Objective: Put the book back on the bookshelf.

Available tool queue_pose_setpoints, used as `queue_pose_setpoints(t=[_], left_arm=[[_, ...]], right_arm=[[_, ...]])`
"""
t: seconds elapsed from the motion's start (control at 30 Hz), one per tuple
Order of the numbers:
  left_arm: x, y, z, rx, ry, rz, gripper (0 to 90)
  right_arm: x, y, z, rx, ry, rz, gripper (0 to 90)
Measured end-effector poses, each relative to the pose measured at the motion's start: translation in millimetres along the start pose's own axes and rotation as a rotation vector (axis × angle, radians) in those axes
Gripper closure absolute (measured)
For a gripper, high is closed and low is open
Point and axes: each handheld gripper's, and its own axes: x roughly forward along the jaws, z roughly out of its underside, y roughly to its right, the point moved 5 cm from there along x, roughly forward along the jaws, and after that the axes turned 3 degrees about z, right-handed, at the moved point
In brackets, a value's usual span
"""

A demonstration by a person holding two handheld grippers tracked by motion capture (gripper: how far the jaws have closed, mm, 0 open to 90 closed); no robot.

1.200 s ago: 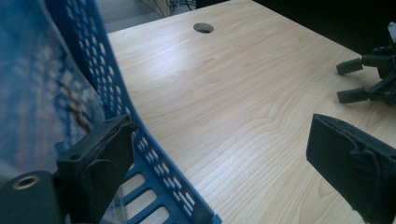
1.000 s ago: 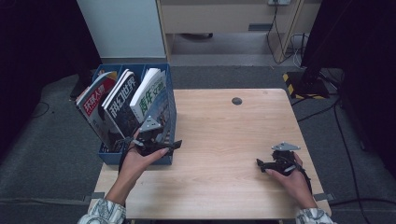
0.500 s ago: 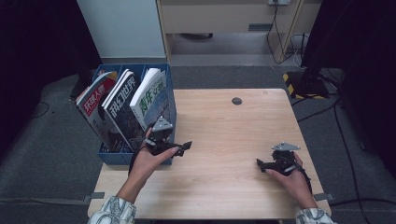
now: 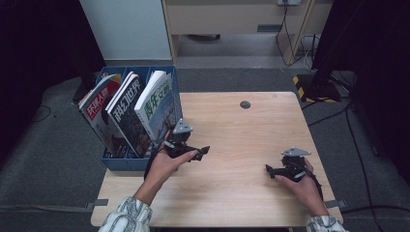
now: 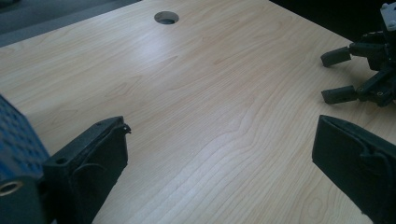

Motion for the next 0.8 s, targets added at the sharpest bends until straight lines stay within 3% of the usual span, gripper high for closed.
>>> queue_pose_setpoints(t=[0.23,0.53,0.8], left_arm=[[24.1,11.7,-11.7,0.05,-0.037,0.014,3.0],[54.8,22.7,-13.9,0.073,-0.078,0.021,3.4],[82.8,37.6,-3.0,0.117,-0.135,0.025,4.0]], right_arm=[[-0.7,0.3,0.7,-0.006,0.001,-0.003,4.6],[-0.1,0.1,0.5,-0.007,-0.004,-0.006,3.5],[0.9,0.5,-0.1,-0.008,-0.012,-0.01,1.9]])
